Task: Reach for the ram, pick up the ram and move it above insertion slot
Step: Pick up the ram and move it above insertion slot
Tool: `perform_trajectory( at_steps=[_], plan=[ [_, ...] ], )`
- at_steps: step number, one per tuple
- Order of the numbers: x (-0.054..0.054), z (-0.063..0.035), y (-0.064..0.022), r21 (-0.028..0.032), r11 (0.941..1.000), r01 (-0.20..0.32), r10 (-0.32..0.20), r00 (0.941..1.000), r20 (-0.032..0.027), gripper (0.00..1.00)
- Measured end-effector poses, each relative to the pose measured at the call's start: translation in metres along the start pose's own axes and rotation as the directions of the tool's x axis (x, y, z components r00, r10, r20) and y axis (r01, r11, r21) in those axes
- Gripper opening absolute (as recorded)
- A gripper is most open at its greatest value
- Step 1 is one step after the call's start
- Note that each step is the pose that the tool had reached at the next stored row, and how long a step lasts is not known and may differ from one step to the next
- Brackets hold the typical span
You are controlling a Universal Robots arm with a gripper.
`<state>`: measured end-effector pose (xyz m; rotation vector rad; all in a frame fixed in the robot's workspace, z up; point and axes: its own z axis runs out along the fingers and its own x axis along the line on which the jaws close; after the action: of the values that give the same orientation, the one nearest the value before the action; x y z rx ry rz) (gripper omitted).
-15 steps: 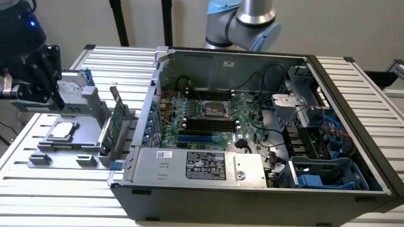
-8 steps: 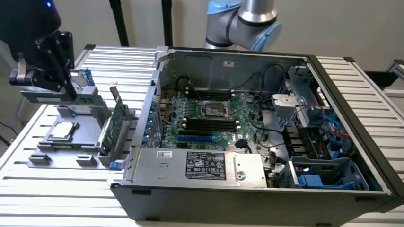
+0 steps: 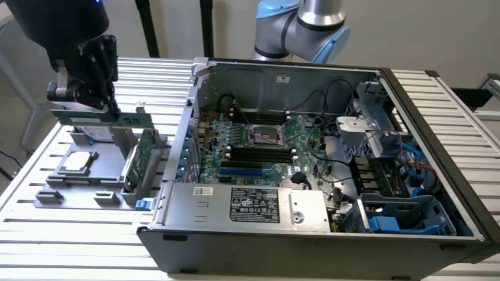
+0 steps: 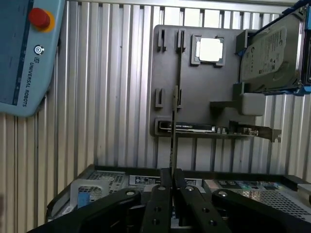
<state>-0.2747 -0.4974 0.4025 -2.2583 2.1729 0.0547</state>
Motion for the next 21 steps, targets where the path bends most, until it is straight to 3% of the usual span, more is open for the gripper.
perform_trajectory(
  at_steps=[21],
  plan=[
    [-0.001, -0.0049, -0.0955, -0.0004, 1.0, 0.0, 0.0, 0.9999, 0.0101, 0.13]
  ],
)
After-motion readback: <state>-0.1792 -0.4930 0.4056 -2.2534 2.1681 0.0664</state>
